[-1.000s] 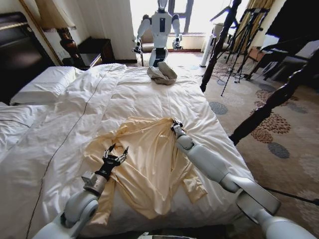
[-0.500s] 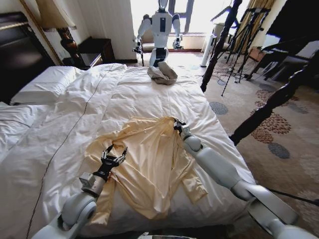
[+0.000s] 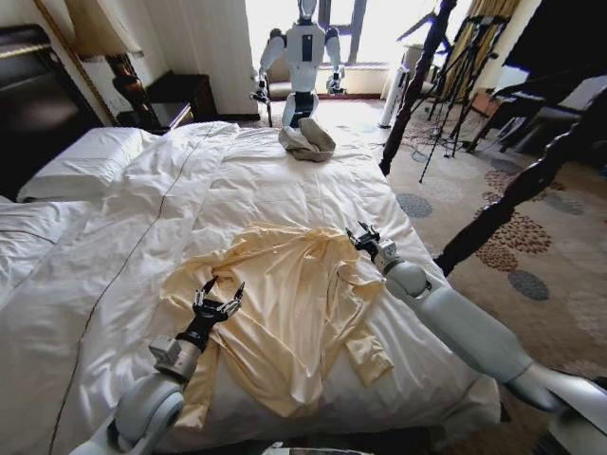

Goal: Pick up the clothes from the bed and hang them on the clothes hanger.

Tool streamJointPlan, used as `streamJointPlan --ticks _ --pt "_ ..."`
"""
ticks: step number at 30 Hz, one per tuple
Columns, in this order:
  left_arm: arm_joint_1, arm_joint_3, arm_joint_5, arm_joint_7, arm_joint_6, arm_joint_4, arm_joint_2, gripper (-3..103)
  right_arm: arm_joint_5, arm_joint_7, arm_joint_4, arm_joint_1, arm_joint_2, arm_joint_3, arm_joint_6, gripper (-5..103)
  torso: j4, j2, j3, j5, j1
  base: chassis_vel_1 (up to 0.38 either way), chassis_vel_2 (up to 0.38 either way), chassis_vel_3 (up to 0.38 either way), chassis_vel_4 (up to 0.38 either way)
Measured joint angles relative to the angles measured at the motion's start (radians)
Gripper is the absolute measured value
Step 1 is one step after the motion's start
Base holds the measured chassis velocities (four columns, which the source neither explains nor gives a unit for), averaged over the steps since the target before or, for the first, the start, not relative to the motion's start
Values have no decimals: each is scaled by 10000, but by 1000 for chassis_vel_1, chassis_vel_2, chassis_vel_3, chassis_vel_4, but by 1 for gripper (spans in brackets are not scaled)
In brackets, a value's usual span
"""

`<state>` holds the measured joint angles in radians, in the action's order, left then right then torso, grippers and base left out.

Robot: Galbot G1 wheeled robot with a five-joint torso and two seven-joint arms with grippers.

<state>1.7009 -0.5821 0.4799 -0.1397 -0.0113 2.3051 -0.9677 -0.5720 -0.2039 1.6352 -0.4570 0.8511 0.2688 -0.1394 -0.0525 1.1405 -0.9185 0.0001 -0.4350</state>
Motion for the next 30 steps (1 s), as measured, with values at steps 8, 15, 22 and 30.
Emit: streamJointPlan --ticks 8,15,22,30 --pt "166 -727 329 -46 -30 390 -124 82 -4 -774 4697 -4960 -3254 -6173 834 97 -41 2 3 1 7 0 0 0 0" --pt "955 -1479 104 -57 -188 1082 -1556 82 1024 -2241 4555 -6316 -4512 -9479 -701 100 5 3 1 9 4 7 2 3 5" --pt "821 -1398 83 -96 -274 1145 -1676 82 1743 -1576 2684 -3891 -5676 -10698 -639 100 -23 3 1 1 3 7 2 6 5" --pt "703 -1404 132 -177 -260 1233 -1823 82 2889 -1046 1262 -426 -6286 -9199 -1138 100 -15 1 -1 -15 -1 0 0 0 0"
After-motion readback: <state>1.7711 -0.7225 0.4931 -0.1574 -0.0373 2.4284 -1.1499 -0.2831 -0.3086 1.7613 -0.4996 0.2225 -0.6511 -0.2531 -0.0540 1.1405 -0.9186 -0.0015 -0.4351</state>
